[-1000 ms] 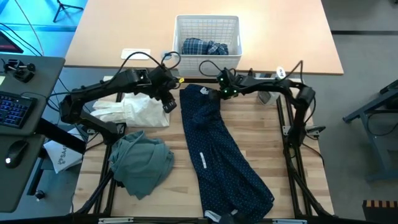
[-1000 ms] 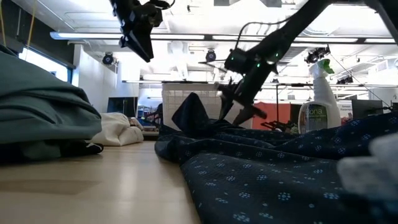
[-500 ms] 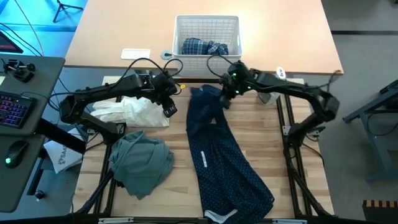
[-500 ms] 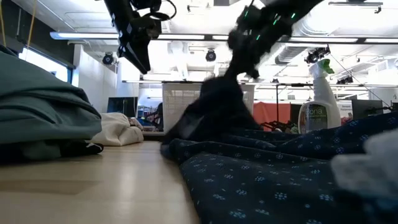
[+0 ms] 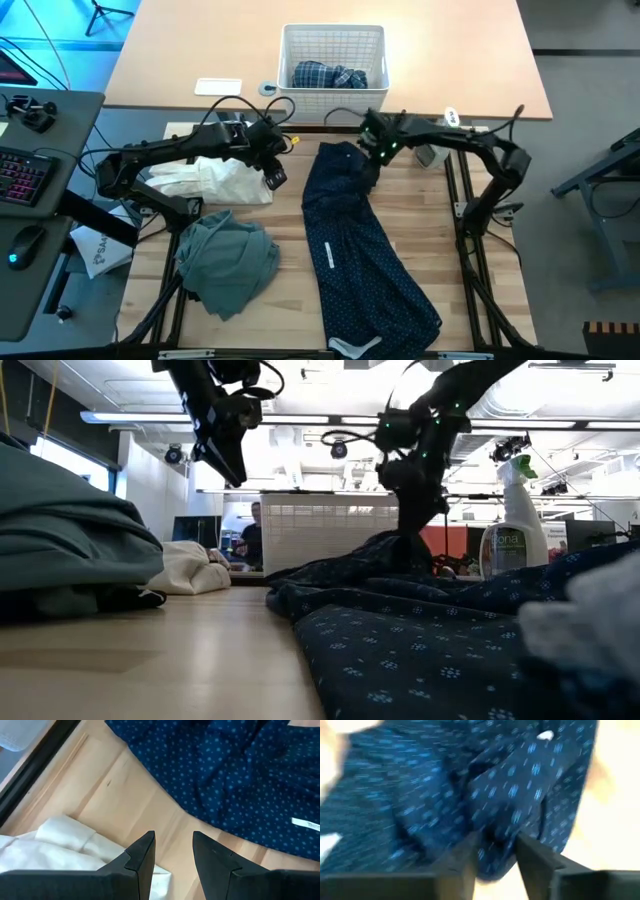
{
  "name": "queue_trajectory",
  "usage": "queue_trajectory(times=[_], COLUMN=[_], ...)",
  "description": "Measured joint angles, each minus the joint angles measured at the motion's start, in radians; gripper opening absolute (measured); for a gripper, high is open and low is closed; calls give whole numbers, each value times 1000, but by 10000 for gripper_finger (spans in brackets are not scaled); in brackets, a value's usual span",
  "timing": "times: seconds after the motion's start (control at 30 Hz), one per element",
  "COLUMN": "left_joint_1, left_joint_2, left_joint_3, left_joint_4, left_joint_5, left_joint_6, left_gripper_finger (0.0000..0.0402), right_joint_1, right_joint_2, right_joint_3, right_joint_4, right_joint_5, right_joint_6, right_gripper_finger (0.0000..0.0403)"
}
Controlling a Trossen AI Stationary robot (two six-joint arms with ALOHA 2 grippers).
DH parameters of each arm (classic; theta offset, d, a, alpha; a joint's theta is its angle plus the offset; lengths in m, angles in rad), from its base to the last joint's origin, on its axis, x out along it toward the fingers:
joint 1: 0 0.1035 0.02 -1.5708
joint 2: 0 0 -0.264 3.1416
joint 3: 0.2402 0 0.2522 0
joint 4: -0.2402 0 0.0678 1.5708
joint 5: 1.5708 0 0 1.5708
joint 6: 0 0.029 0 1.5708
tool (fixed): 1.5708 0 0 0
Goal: Fold Laundry from Bin
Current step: Fold the dark blue polo
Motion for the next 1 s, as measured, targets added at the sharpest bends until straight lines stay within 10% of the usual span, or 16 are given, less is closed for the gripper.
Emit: queue_trajectory(times=[0.1, 0.37, 1.0], left_joint_1=[0, 0, 0], left_joint_2=[0, 0, 0], left_joint_3=[0, 0, 0], left_joint_4=[0, 0, 0], left_joint_5=[5, 5, 5], left_joint_6=[-7, -8, -16], left_gripper_finger=[117, 117, 117], right_joint_1=[-45, -178, -93], right_joint_2=[-5, 38, 321], right_joint_3=[50, 87, 85], right_joint_4=[-101, -93, 30], right_joint_5=[-97, 54, 98], right_joint_6=[42, 276, 88], right_gripper_finger=[176, 228, 84])
